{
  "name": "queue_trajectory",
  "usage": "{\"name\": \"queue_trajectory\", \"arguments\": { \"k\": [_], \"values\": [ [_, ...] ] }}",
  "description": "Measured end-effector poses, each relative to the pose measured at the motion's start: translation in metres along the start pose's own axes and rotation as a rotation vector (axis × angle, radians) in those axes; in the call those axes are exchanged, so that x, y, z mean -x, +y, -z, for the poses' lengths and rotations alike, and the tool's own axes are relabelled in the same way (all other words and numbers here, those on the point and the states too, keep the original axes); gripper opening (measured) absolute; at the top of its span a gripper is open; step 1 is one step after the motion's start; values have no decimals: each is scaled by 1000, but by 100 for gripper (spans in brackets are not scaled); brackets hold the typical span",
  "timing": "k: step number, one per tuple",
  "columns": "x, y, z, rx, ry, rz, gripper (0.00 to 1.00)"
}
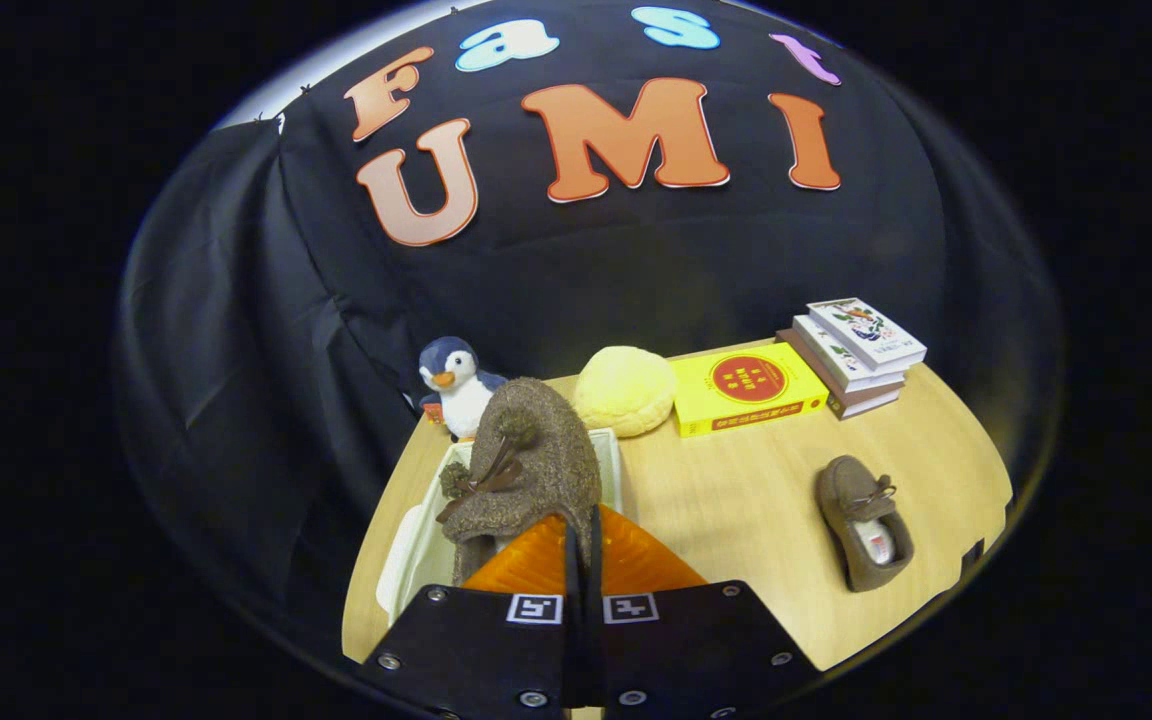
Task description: Open the storage box then place both shoes into the box .Put the left shoe in first, then the right shoe, with the right side of both shoes facing outward in a uniform manner.
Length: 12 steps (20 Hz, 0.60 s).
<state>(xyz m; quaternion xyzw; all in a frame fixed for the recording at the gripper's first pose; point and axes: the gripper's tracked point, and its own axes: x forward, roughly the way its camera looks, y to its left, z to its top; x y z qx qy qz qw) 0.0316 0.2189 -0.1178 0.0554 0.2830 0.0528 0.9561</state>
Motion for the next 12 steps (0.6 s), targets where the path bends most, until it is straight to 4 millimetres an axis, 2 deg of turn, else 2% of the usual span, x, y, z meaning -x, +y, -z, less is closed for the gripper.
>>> {"name": "queue_trajectory", "arguments": {
  "k": [3, 6, 9, 12],
  "values": [
    [-24, 26, 19, -10, 52, -14, 1],
    [-53, 41, 45, -19, 117, 8, 1],
    [-77, 53, 70, 20, 160, 30, 1],
    [-92, 55, 92, 23, 208, 62, 1]
  ]
}}
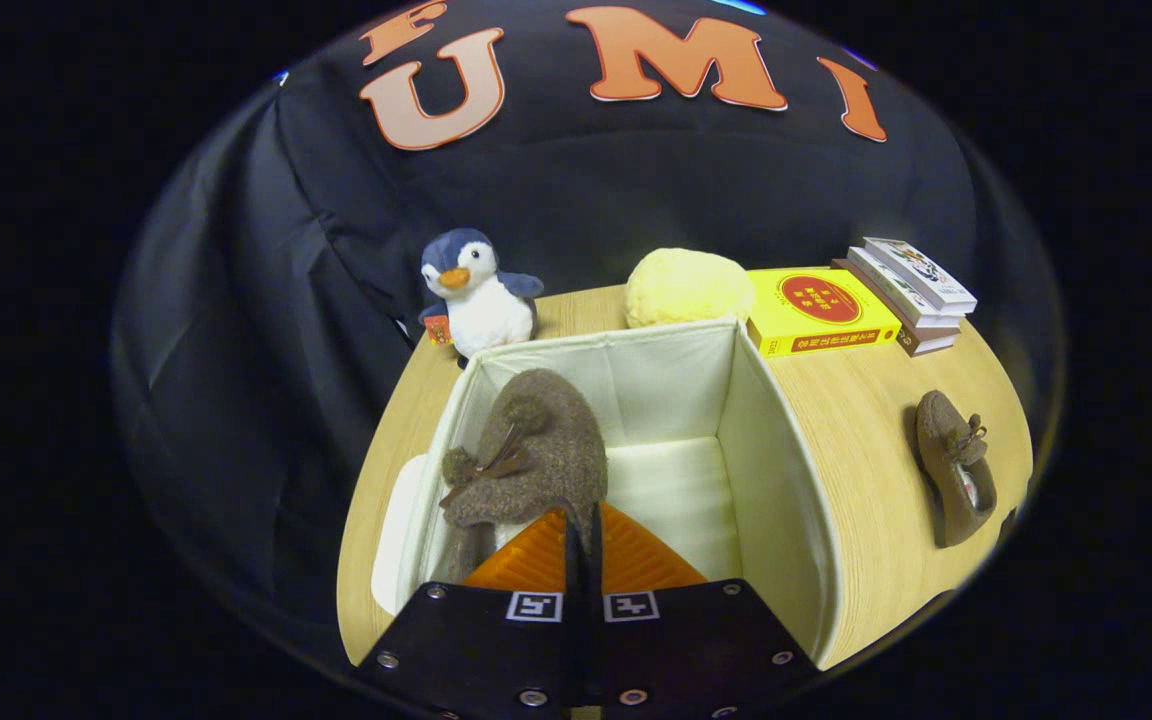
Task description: Open the storage box then place both shoes into the box .Put the left shoe in first, then the right shoe, with the right side of both shoes facing outward in a uniform manner.
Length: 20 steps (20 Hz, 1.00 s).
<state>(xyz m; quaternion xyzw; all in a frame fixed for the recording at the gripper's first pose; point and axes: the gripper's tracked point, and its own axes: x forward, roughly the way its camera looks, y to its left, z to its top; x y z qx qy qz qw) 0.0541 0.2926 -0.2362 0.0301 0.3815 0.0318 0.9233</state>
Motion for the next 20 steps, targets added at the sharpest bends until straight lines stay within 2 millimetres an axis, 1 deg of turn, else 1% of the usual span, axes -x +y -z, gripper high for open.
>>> {"name": "queue_trajectory", "arguments": {
  "k": [2, 4, 5, 6, 7, 9, 11, 14, 15, 18, 20],
  "values": [
    [-8, 3, 11, -14, 37, -2, 2],
    [-10, 6, 18, -3, 70, -20, 4],
    [-5, 4, 19, -4, 78, -24, 14],
    [1, 7, 14, -13, 61, -44, 21],
    [2, 5, 7, -18, 38, -49, 44],
    [15, 2, -6, -16, 15, -87, 90],
    [33, -5, -21, -20, -19, -122, 97],
    [62, -30, -48, -36, -85, -147, 98],
    [69, -42, -57, -33, -108, -142, 98],
    [85, -98, -79, -36, -169, -84, 99],
    [90, -136, -82, -54, -174, -55, 98]
  ]
}}
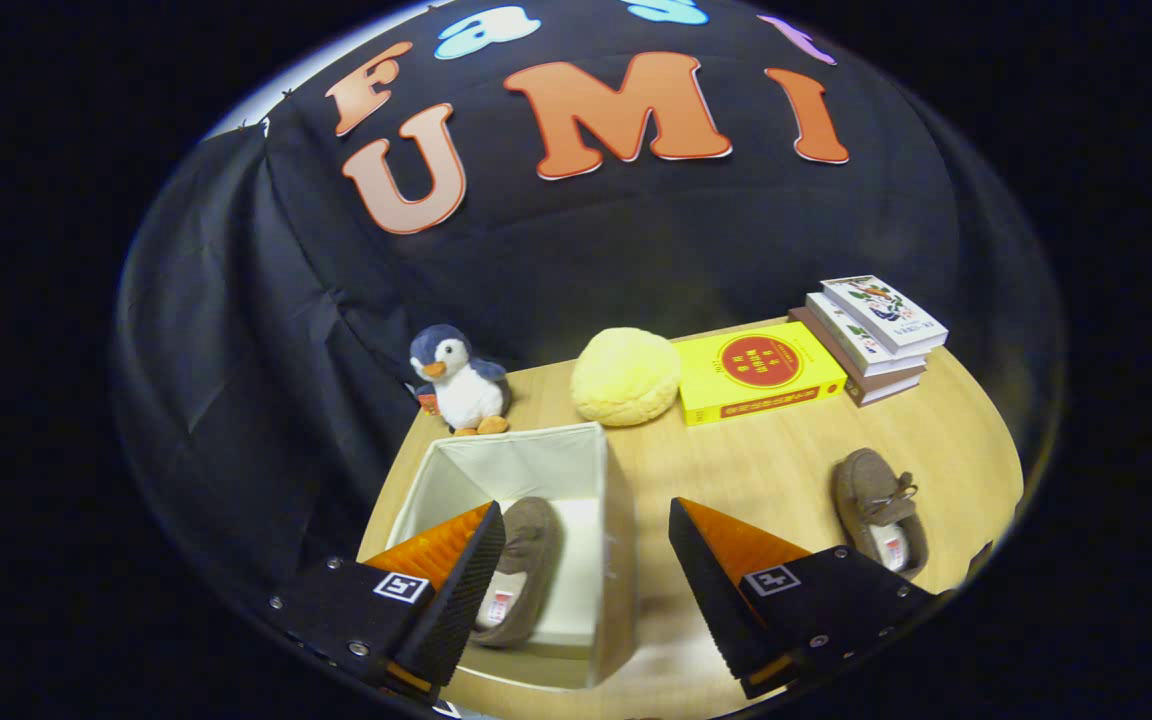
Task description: Open the storage box then place both shoes into the box .Put the left shoe in first, then the right shoe, with the right side of both shoes facing outward in a uniform manner.
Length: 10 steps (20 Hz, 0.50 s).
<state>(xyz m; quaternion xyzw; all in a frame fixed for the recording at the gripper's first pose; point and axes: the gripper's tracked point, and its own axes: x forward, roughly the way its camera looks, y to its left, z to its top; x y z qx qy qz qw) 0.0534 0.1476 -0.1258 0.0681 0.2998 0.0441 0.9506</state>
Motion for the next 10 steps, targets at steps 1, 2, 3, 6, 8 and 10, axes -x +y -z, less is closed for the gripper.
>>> {"name": "queue_trajectory", "arguments": {
  "k": [1, 2, 3, 6, 8, 10],
  "values": [
    [3, -21, -3, -2, -4, 19, 98],
    [7, -43, -5, 0, -10, 38, 98],
    [10, -63, -7, 7, -18, 56, 98],
    [18, -122, -6, 36, -36, 99, 99],
    [20, -161, -5, 48, -51, 133, 98],
    [20, -199, 3, 51, -42, 168, 98]
  ]
}}
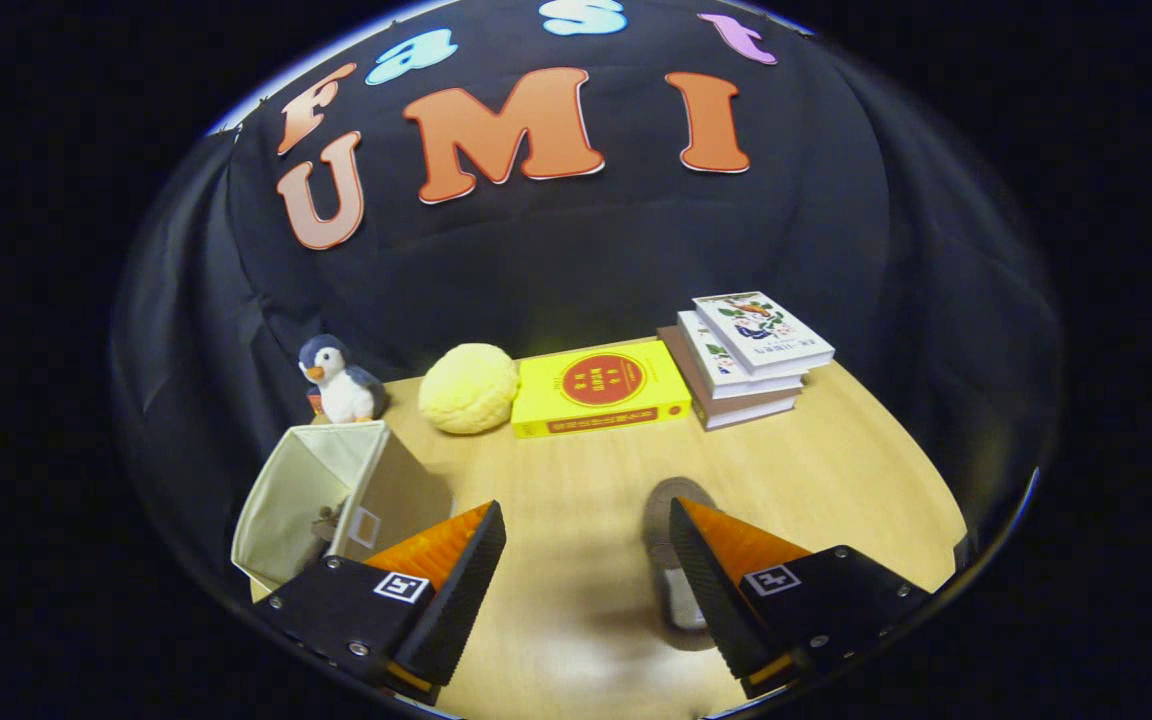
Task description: Open the storage box then place both shoes into the box .Put the left shoe in first, then the right shoe, with the right side of both shoes facing outward in a uniform manner.
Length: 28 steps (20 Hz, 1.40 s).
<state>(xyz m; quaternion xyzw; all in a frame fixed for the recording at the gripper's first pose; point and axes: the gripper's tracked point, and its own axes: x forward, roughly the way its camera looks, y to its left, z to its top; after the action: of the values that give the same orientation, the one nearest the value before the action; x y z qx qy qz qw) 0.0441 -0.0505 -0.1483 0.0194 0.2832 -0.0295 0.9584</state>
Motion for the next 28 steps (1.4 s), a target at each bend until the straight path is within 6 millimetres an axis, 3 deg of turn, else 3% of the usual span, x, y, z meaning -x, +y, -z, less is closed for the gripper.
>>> {"name": "queue_trajectory", "arguments": {
  "k": [4, 9, 14, 18, 23, 26, 28],
  "values": [
    [-14, -54, 28, -6, 45, 53, 99],
    [-30, -91, 63, 19, 104, 82, 97],
    [-44, -97, 91, 27, 167, 59, 82],
    [-59, -97, 100, 59, 190, 51, 69],
    [-73, -84, 115, 64, 246, 13, 36],
    [-77, -90, 118, 99, 257, 30, 30],
    [-80, -94, 117, 82, 253, 44, 16]
  ]
}}
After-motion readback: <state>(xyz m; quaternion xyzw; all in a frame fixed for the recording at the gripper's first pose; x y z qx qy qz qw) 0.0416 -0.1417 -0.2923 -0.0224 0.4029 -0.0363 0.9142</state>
